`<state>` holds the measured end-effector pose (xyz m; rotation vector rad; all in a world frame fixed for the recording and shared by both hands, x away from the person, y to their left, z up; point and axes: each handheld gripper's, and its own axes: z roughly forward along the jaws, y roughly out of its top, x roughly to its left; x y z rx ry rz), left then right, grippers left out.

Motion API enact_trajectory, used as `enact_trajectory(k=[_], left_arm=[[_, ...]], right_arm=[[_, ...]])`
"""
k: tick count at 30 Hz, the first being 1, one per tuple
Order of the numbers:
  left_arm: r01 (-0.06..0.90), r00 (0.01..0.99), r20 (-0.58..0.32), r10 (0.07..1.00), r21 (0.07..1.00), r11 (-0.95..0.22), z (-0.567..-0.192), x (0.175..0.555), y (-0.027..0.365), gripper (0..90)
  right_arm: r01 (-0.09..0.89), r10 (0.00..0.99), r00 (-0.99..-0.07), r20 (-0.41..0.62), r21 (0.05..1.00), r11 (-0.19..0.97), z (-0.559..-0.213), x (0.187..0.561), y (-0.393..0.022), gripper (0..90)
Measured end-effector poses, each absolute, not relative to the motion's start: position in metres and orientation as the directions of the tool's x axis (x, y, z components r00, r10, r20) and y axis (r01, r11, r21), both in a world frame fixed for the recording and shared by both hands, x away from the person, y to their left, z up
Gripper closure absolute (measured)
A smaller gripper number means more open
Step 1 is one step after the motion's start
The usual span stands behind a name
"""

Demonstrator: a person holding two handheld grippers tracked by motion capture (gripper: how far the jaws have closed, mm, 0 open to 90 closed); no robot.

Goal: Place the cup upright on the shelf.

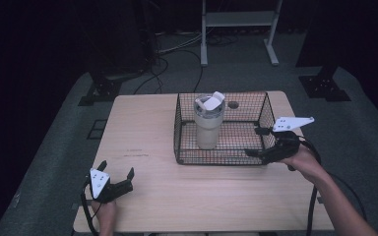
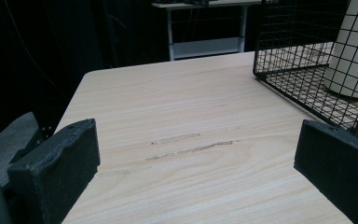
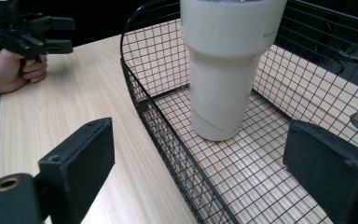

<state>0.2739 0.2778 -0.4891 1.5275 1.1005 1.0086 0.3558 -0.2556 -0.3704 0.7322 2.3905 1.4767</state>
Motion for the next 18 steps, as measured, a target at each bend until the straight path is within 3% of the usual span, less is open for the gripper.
enact_trajectory(k=[18], left_arm=[[0.168,0.248,0.083,0.965,0.978,-0.127,-0.489,0.274,0.278,0.0]], right_arm=[[0.279,0.505,-0.861,0.056,0.882,0.379,-0.387,0.333,-0.260,8.5]])
